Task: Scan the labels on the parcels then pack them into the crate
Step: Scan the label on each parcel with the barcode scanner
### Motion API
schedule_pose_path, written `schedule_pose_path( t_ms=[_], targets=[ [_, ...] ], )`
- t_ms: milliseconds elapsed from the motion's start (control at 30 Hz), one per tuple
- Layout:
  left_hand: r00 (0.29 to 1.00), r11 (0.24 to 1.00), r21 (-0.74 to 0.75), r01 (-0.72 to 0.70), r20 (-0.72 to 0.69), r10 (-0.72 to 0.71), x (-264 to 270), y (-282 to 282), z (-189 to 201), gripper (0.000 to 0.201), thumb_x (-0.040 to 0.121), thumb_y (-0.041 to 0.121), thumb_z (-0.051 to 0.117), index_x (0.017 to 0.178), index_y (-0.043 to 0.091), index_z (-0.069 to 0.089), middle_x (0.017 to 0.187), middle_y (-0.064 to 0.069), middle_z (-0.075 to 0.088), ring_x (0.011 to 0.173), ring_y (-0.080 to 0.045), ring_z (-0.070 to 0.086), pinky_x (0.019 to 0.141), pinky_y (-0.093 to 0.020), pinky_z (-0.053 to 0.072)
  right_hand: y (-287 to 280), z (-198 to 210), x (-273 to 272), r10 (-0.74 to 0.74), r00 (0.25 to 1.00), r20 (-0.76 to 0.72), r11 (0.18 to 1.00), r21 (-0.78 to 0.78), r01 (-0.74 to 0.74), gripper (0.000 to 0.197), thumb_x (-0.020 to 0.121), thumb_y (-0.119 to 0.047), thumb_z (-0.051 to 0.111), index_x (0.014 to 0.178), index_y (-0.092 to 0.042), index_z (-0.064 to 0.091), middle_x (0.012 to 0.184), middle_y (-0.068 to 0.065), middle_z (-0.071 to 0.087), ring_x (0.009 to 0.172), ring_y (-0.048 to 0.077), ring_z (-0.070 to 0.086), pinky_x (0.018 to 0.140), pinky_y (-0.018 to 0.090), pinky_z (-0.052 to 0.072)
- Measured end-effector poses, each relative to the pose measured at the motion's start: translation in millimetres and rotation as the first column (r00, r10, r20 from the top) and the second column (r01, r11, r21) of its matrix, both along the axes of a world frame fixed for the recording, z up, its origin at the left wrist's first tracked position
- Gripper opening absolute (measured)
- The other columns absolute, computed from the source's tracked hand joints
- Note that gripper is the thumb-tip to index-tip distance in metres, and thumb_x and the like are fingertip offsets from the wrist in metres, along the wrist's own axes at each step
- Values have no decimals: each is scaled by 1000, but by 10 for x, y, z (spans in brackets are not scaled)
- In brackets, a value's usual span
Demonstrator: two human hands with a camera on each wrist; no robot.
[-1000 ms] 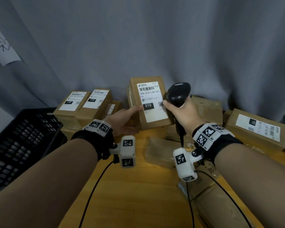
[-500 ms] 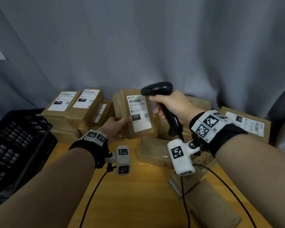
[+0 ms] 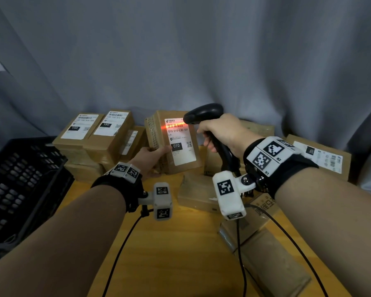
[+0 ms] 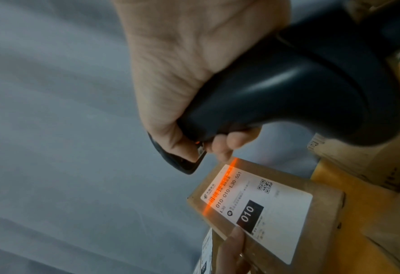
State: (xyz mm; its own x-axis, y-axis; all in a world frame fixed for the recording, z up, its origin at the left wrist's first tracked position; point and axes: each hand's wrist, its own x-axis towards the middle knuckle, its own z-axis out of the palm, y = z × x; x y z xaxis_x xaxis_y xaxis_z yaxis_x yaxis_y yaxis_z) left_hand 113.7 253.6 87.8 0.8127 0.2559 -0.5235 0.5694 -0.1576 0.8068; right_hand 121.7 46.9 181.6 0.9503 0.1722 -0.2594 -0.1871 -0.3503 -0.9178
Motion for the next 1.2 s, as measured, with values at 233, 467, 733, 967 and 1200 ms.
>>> schedule_pose_path(
  t_ms=[233,467,733,967,1200],
  targets=[
    [1000,1000,1,-6,7,6,27,-12,-19,80,78,48,72,140,9,40,127,-10,59,112,-30,58,80,-44,58,-13,-2,9,3,1000,1,1000,8,-3,14,81,-14,64,72,-4,63,57,10,60,45,16,54,45,21,48],
    [1000,1000,6,5,2,-5,39,-33,-28,77,78,51,71,137,10,43,125,-8,59,110,-29,58,78,-42,59,-13,-54,46,-12,1000,20,996,85,11,15,83,-14,66,71,-5,63,59,10,62,48,17,56,46,22,49],
    [995,998,-54,-43,-91,38,-137,184,-274,72,77,61,64,130,14,49,116,-8,63,101,-29,62,70,-39,57,40,-729,13,-17,965,-262,996,83,40,40,72,-32,81,105,-15,66,98,9,68,93,26,63,88,41,50],
    [977,995,-67,-75,-206,60,-225,397,-615,57,86,53,62,121,9,53,109,-9,60,103,-29,58,92,-44,54,596,-1382,-125,19,887,-461,989,139,51,58,57,-39,87,104,-11,67,88,12,64,82,31,63,88,48,55],
    [995,999,35,-39,-94,42,-135,721,-891,37,97,19,53,125,-5,58,88,-4,60,72,-11,54,78,-29,48,1062,-1756,80,-54,894,-446,992,78,99,32,70,-41,80,90,-20,67,87,5,65,97,32,63,95,46,49]
  ],
)
